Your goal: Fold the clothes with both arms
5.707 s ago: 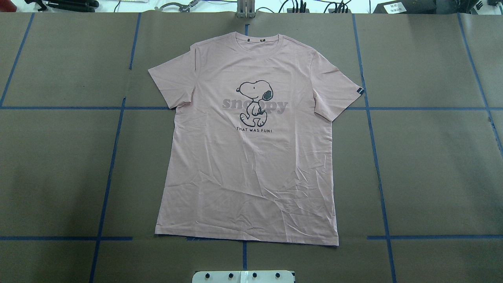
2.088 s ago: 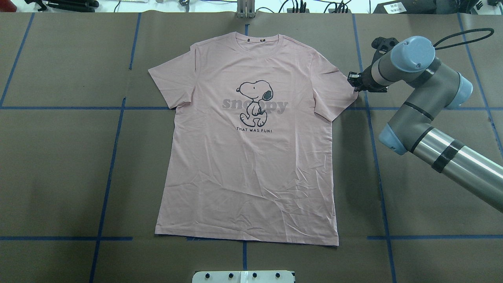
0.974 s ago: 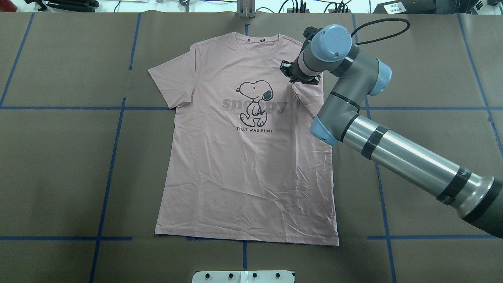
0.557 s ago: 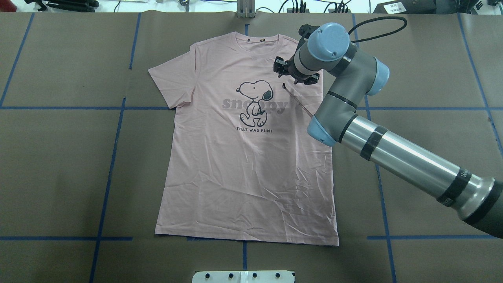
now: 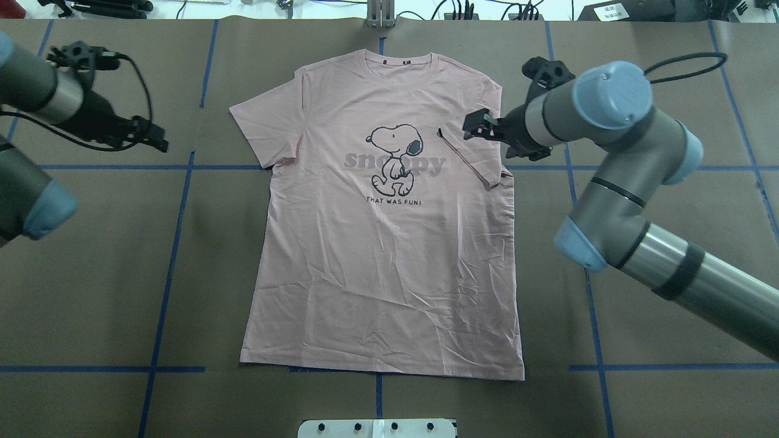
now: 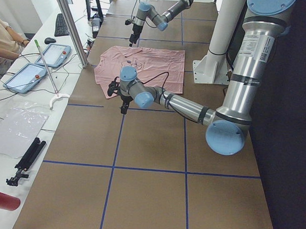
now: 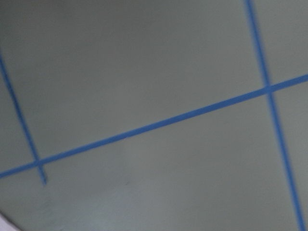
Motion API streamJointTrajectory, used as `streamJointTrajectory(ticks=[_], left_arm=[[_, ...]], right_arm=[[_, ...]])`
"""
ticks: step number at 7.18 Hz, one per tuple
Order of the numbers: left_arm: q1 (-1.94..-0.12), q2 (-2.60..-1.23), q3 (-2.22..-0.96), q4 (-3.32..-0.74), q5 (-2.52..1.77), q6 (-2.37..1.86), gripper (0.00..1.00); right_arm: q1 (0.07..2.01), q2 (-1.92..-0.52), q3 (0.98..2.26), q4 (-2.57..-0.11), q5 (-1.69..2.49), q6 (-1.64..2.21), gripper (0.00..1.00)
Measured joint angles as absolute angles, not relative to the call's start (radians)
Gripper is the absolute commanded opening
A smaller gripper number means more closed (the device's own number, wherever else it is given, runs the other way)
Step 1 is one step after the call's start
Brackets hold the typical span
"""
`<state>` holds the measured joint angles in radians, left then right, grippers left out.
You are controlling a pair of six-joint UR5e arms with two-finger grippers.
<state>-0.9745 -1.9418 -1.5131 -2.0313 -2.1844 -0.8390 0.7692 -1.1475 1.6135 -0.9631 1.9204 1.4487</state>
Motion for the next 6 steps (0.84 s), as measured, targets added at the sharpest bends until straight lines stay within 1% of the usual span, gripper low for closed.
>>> streamJointTrajectory(ticks=[1, 2, 3, 5, 6], left_arm=[[-0.938, -2.035, -1.414, -2.051, -2.171, -0.939, 0.99], [-0.915, -2.085, -1.344, -2.103, -2.142, -0.999, 0.96], [-0.904, -2.125, -1.279, -2.156, -2.097, -1.031, 0.92], [-0.897, -2.219, -1.137, -2.212, -2.036, -1.056, 0.83], [-0.896, -2.241, -1.077, -2.258, -2.007, -1.059, 0.76]], right_arm=[[0.769, -1.24, 1.72, -0.962, 1.932, 1.452, 1.0], [0.768, -1.311, 1.795, -0.958, 1.949, 1.453, 1.0], [0.764, -1.359, 1.842, -0.954, 1.963, 1.454, 1.0], [0.753, -1.385, 1.871, -0.95, 1.965, 1.452, 1.0], [0.75, -1.387, 1.874, -0.949, 1.96, 1.448, 1.0]])
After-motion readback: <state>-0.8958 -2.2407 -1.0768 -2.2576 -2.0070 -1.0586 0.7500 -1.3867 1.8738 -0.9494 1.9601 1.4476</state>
